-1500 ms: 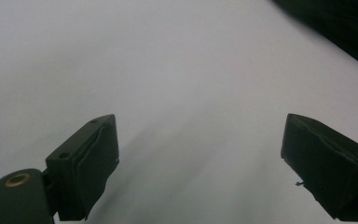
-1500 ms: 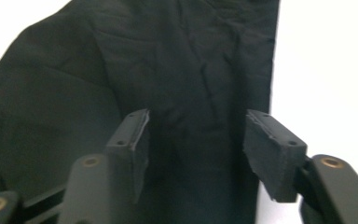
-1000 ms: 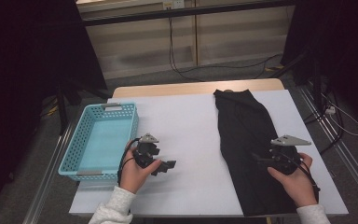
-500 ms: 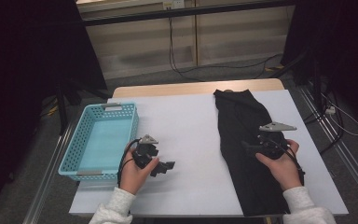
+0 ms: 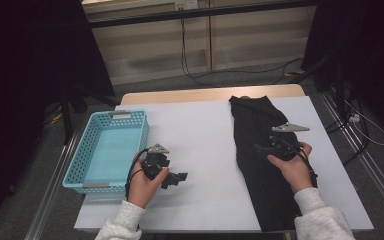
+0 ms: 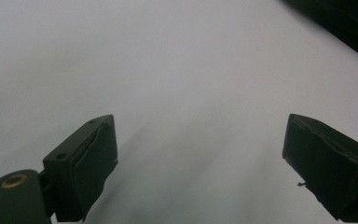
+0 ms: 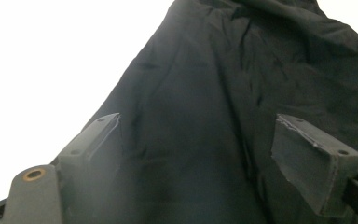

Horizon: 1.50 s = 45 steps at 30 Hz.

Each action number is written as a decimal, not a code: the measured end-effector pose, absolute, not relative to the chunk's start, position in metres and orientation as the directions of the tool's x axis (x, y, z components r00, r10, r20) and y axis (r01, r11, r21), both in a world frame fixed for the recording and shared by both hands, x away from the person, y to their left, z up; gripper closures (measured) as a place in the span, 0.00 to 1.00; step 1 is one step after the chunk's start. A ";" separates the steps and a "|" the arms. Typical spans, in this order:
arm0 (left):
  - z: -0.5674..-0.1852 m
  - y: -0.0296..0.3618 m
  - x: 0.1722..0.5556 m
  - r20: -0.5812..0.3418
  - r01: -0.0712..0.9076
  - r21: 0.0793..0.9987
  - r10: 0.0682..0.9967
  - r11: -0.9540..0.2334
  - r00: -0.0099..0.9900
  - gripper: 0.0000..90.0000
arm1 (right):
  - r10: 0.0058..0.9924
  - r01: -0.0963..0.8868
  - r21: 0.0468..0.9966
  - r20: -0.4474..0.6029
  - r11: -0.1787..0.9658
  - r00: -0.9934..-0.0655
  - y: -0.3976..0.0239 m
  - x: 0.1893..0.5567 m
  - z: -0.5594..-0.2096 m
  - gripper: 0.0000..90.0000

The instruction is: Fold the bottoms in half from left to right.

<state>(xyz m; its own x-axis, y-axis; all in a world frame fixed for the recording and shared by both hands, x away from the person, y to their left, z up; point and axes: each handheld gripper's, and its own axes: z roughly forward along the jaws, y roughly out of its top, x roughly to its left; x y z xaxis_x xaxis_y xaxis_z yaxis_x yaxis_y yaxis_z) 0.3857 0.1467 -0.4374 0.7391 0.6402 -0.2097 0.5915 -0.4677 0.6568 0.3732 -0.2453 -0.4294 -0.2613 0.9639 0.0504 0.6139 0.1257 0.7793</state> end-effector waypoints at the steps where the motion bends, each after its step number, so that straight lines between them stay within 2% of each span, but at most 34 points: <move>1: -0.437 0.146 0.386 -0.210 0.591 0.657 0.639 -0.468 0.740 0.11 | 0.964 0.613 0.781 0.055 0.122 -0.262 -0.245 0.374 -0.429 0.19; 10: -0.438 0.146 0.385 -0.212 0.595 0.652 0.640 -0.471 0.739 0.11 | 0.961 0.610 0.784 0.074 0.110 -0.268 -0.236 0.387 -0.425 0.17; 15: -0.437 0.145 0.383 -0.205 0.587 0.653 0.635 -0.479 0.745 0.11 | 0.956 0.615 0.785 0.118 0.075 -0.267 -0.226 0.395 -0.424 0.17; 28: -0.435 0.152 0.377 -0.213 0.585 0.663 0.631 -0.467 0.746 0.11 | 0.951 0.623 0.767 0.061 0.151 -0.304 -0.199 0.415 -0.430 0.17; 35: -0.437 0.156 0.374 -0.220 0.592 0.663 0.636 -0.459 0.739 0.11 | 0.951 0.637 0.758 0.074 0.142 -0.300 -0.191 0.430 -0.439 0.24; 39: -0.438 0.159 0.375 -0.219 0.596 0.661 0.643 -0.455 0.734 0.11 | 0.958 0.644 0.744 0.019 0.178 -0.287 -0.188 0.440 -0.448 0.29; 45: -0.438 0.160 0.376 -0.215 0.596 0.668 0.652 -0.446 0.728 0.11 | 0.958 0.650 0.733 -0.008 0.200 -0.286 -0.183 0.452 -0.462 0.26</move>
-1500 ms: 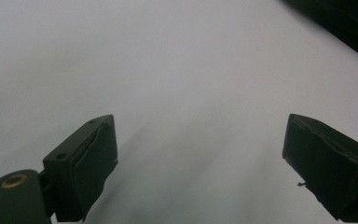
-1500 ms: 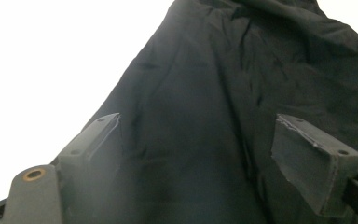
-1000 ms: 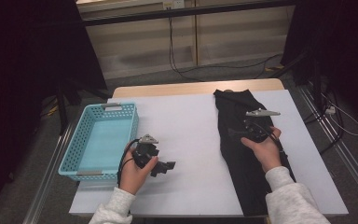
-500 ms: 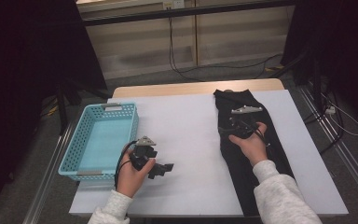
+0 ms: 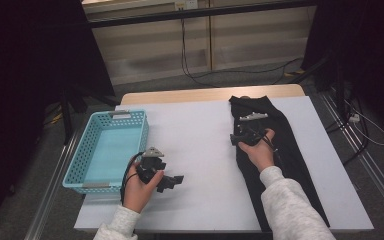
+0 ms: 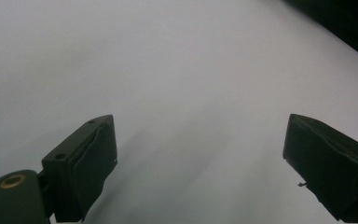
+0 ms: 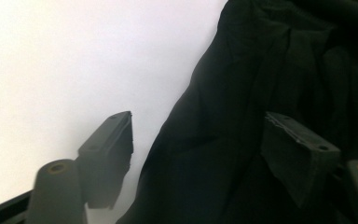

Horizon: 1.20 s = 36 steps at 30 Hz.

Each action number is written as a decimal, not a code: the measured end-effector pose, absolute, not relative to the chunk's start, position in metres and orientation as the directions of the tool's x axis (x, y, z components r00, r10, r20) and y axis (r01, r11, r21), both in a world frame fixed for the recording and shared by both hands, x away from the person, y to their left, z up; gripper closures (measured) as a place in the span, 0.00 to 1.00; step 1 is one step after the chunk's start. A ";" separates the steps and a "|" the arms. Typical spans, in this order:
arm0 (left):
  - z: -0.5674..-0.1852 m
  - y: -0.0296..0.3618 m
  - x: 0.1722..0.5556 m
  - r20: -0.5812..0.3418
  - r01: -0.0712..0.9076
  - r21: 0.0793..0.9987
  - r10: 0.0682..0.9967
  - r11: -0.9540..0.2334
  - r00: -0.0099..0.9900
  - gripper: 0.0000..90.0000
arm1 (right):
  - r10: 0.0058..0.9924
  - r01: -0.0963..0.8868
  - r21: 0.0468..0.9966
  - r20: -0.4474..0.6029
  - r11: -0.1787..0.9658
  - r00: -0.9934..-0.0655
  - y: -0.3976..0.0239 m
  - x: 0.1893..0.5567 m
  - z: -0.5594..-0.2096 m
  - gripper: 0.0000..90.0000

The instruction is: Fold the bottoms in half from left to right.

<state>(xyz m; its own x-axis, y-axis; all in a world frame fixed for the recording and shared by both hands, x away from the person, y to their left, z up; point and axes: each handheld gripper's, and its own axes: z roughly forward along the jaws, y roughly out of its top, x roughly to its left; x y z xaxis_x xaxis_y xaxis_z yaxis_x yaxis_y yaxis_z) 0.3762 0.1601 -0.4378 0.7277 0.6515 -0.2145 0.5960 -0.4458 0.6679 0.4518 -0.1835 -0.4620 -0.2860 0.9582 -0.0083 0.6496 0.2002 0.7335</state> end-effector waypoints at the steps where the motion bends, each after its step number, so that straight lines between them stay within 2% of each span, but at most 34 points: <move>1: -0.438 0.159 0.376 -0.214 0.596 0.666 0.651 -0.448 0.729 0.11 | 0.957 0.656 0.725 -0.016 0.211 -0.291 -0.183 0.453 -0.465 0.26; 2: -0.438 0.159 0.376 -0.215 0.595 0.666 0.648 -0.450 0.730 0.11 | 0.955 0.652 0.724 -0.029 0.224 -0.297 -0.183 0.454 -0.469 0.25; 6: -0.438 0.158 0.377 -0.213 0.587 0.675 0.644 -0.447 0.735 0.11 | 0.959 0.641 0.737 -0.034 0.214 -0.281 -0.184 0.455 -0.470 0.32; 8: -0.437 0.158 0.377 -0.207 0.587 0.677 0.650 -0.444 0.731 0.11 | 0.961 0.638 0.740 -0.036 0.210 -0.275 -0.185 0.454 -0.470 0.40; 10: -0.437 0.157 0.376 -0.208 0.587 0.680 0.652 -0.440 0.729 0.11 | 0.961 0.634 0.747 -0.028 0.202 -0.274 -0.186 0.454 -0.470 0.53; 21: -0.436 0.163 0.375 -0.214 0.593 0.683 0.659 -0.427 0.721 0.11 | 0.968 0.639 0.749 -0.010 0.174 -0.252 -0.196 0.456 -0.469 0.86; 23: -0.435 0.164 0.375 -0.217 0.593 0.685 0.659 -0.423 0.720 0.11 | 0.966 0.637 0.749 -0.015 0.182 -0.257 -0.199 0.456 -0.469 0.95; 30: -0.433 0.164 0.377 -0.225 0.596 0.686 0.657 -0.418 0.719 0.11 | 0.964 0.642 0.749 0.017 0.164 -0.267 -0.203 0.458 -0.468 0.98; 36: -0.435 0.161 0.378 -0.235 0.601 0.683 0.654 -0.415 0.719 0.11 | 0.949 0.645 0.743 0.042 0.179 -0.312 -0.198 0.456 -0.467 0.98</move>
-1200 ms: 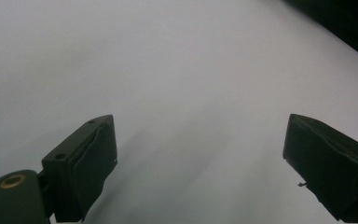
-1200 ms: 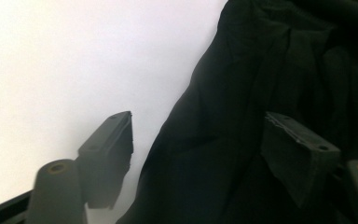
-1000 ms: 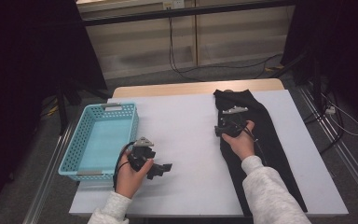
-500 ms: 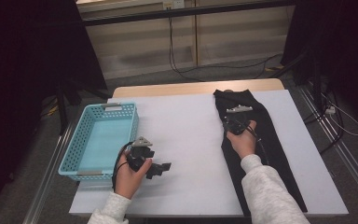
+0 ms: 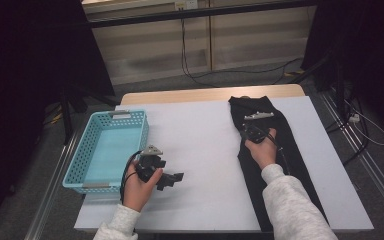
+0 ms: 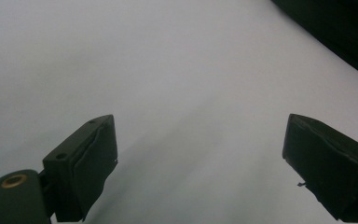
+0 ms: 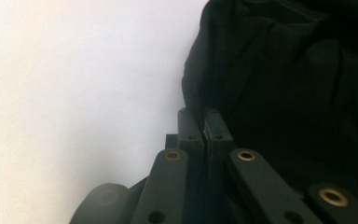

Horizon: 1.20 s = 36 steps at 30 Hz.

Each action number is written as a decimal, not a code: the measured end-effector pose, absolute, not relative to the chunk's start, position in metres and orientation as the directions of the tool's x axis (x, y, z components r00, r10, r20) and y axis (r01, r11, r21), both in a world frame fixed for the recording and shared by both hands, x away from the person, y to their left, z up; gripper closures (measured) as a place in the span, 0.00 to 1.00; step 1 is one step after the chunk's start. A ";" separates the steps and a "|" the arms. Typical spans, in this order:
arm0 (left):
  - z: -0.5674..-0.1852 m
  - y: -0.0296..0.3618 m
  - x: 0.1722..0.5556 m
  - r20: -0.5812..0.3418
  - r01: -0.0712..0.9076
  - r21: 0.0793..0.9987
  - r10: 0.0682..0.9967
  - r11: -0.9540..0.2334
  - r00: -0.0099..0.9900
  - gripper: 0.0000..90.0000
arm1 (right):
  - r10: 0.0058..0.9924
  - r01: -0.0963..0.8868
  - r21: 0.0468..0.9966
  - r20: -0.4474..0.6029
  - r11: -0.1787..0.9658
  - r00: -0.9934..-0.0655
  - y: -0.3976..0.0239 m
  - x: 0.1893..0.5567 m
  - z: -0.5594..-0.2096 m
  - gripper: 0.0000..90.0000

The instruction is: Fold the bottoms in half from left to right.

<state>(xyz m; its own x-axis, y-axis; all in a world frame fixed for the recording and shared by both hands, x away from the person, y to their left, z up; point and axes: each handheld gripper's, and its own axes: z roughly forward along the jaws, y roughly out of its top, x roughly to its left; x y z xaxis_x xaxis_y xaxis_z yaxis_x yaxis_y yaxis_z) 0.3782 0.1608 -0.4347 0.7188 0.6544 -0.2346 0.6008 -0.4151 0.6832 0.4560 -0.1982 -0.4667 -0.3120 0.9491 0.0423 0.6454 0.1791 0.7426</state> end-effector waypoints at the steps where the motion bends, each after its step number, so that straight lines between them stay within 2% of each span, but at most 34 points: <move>1: -0.435 0.161 0.379 -0.231 0.599 0.683 0.655 -0.418 0.720 0.11 | 0.946 0.645 0.742 0.042 0.185 -0.320 -0.196 0.455 -0.466 0.98; 16: -0.434 0.163 0.379 -0.231 0.603 0.685 0.663 -0.408 0.712 0.11 | 0.854 0.588 0.746 0.051 0.312 -0.517 -0.138 0.434 -0.467 0.98; 25: -0.436 0.168 0.382 -0.242 0.618 0.678 0.673 -0.398 0.699 0.11 | 0.734 0.527 0.754 0.090 0.392 -0.674 -0.080 0.407 -0.468 0.98; 28: -0.437 0.171 0.384 -0.245 0.627 0.677 0.686 -0.385 0.685 0.11 | 0.689 0.538 0.750 0.153 0.386 -0.709 -0.064 0.398 -0.469 0.96; 30: -0.437 0.170 0.384 -0.251 0.632 0.670 0.683 -0.389 0.686 0.11 | 0.677 0.507 0.757 0.118 0.413 -0.726 -0.061 0.395 -0.468 0.89; 32: -0.437 0.168 0.385 -0.250 0.631 0.668 0.681 -0.394 0.689 0.11 | 0.680 0.503 0.756 0.105 0.420 -0.726 -0.062 0.393 -0.466 0.70; 34: -0.438 0.167 0.385 -0.248 0.628 0.670 0.679 -0.396 0.691 0.11 | 0.684 0.501 0.754 0.094 0.426 -0.723 -0.068 0.392 -0.461 0.62; 35: -0.438 0.167 0.385 -0.248 0.628 0.670 0.679 -0.396 0.691 0.11 | 0.684 0.501 0.754 0.094 0.426 -0.723 -0.068 0.392 -0.461 0.62; 36: -0.438 0.166 0.385 -0.246 0.627 0.669 0.677 -0.399 0.694 0.11 | 0.697 0.504 0.762 0.098 0.406 -0.710 -0.080 0.390 -0.455 0.52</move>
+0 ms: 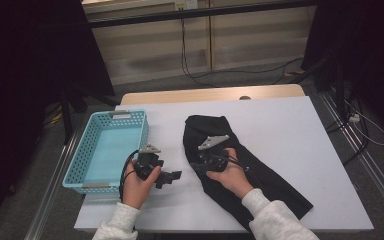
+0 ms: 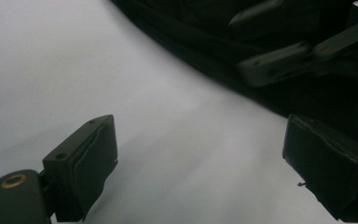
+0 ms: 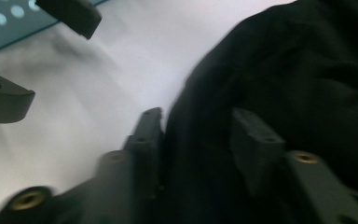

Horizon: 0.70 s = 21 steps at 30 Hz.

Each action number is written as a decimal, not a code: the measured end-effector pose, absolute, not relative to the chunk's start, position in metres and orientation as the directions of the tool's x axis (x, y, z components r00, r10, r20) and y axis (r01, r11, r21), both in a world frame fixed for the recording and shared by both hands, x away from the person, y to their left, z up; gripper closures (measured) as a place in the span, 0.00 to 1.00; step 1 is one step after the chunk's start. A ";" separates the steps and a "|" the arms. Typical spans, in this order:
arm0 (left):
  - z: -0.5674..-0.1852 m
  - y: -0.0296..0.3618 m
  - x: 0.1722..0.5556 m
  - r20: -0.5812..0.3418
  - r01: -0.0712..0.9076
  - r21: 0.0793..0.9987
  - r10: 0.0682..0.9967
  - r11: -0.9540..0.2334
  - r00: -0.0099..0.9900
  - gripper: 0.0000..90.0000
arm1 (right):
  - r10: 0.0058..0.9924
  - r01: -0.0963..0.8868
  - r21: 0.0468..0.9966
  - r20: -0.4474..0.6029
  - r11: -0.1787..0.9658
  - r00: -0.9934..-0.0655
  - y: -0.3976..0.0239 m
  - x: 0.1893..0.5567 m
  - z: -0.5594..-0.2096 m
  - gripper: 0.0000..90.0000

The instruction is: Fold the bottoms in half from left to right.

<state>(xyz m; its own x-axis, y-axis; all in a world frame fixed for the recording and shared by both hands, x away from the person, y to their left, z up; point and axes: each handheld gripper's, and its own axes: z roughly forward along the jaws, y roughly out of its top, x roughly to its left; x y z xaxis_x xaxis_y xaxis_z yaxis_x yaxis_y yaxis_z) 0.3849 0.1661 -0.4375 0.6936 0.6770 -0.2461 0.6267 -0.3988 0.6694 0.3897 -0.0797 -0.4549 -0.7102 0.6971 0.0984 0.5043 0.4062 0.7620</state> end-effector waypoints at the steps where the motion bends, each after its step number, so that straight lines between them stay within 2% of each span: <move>1: -0.438 0.166 0.385 -0.247 0.627 0.671 0.679 -0.395 0.692 0.11 | 0.706 0.508 0.767 0.104 0.391 -0.701 -0.087 0.388 -0.451 0.50; 3: -0.438 0.166 0.386 -0.248 0.629 0.669 0.679 -0.395 0.690 0.11 | 0.715 0.513 0.774 0.114 0.371 -0.689 -0.101 0.384 -0.445 0.46; 8: -0.437 0.163 0.387 -0.251 0.629 0.660 0.669 -0.411 0.700 0.11 | 0.772 0.510 0.779 0.053 0.365 -0.633 -0.144 0.370 -0.439 0.40; 17: -0.438 0.154 0.388 -0.244 0.625 0.662 0.670 -0.414 0.702 0.11 | 0.850 0.557 0.789 0.087 0.260 -0.520 -0.212 0.338 -0.445 0.38; 21: -0.439 0.149 0.390 -0.241 0.617 0.661 0.658 -0.427 0.714 0.11 | 0.875 0.574 0.776 0.059 0.262 -0.480 -0.233 0.327 -0.447 0.37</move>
